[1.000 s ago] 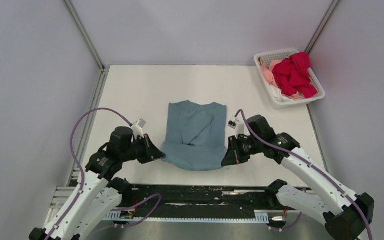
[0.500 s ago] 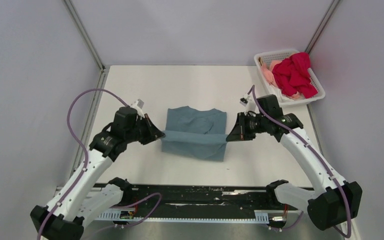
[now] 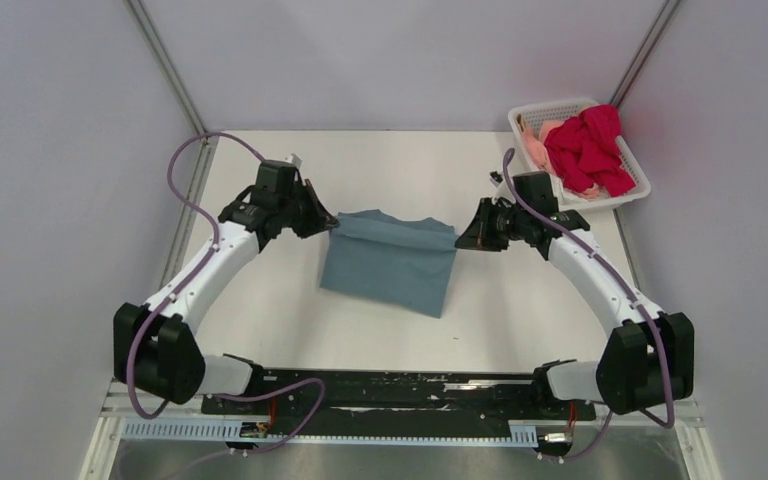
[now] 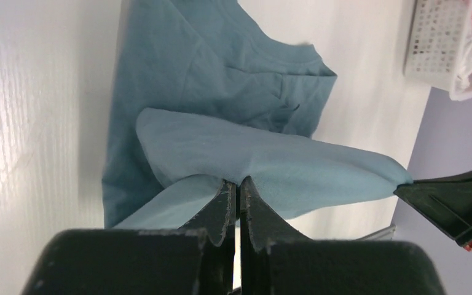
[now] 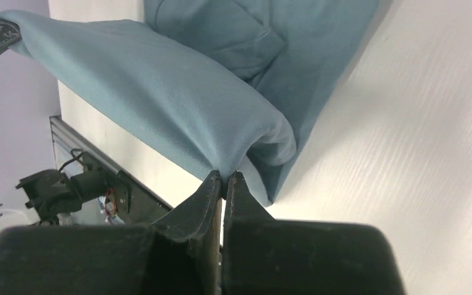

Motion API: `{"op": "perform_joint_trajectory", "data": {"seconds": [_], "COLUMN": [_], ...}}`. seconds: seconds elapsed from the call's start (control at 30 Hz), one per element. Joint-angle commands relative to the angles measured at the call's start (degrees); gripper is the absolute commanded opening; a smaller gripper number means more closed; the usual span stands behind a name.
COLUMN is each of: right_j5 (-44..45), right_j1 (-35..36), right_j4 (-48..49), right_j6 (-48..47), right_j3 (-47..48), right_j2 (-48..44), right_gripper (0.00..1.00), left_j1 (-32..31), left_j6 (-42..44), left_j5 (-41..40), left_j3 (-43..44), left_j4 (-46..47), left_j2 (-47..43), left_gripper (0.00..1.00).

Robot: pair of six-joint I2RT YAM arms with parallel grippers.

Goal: Fold and stack the t-shirts
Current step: Fold the long partially folded tshirt into a neat square

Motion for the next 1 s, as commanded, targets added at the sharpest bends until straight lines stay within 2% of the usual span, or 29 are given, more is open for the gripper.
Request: {"op": "perform_joint_trajectory", "data": {"seconds": [0.0, 0.43, 0.53, 0.57, 0.6, 0.63, 0.67, 0.7, 0.77, 0.83, 0.97], "right_j5": [5.93, 8.38, 8.47, 9.18, 10.24, 10.81, 10.88, 10.65, 10.19, 10.19, 6.56], "right_j1": [-1.37, -2.19, -2.19, -2.25, -2.23, -2.20, -2.29, -2.29, -2.27, -2.10, -0.81], "right_j4": [6.69, 17.40, 18.29, 18.40, 18.45, 18.41, 18.35, 18.18, 17.90, 17.89, 19.01], "right_j6": [1.31, 3.14, 3.44, 3.68, 3.93, 3.99, 4.08, 4.12, 4.42, 4.43, 3.80], "right_j3": [2.35, 5.19, 7.42, 8.13, 8.98, 10.52, 11.83, 13.07, 14.75, 14.58, 10.99], "right_j2": [2.79, 17.72, 21.14, 22.09, 23.00, 23.87, 24.80, 25.17, 24.81, 23.37, 20.44], "right_gripper": [0.00, 0.00, 0.06, 0.11, 0.20, 0.39, 0.61, 0.69, 0.86, 0.99, 1.00], "left_j1": [2.37, 5.91, 6.35, 6.48, 6.56, 6.63, 6.66, 6.68, 6.69, 6.62, 6.19], "left_j6": [2.60, 4.29, 4.86, 5.03, 5.37, 5.63, 6.05, 6.29, 6.53, 6.82, 7.17], "left_j5": [-2.80, 1.81, 2.48, 2.66, 2.75, 2.84, 2.88, 2.72, 2.76, 4.16, 11.68], "left_j3": [4.76, 13.80, 16.79, 18.39, 19.20, 20.68, 21.36, 22.67, 23.68, 23.10, 18.63], "left_j4": [4.56, 7.60, 6.23, 5.92, 5.25, 4.99, 4.47, 4.20, 3.75, 4.39, 9.67], "left_j2": [6.21, 24.50, 28.88, 29.67, 31.08, 32.18, 32.51, 32.71, 32.07, 30.71, 28.29], "left_gripper": [0.00, 0.00, 0.01, 0.14, 0.23, 0.45, 0.56, 0.73, 0.96, 0.99, 1.00]}}
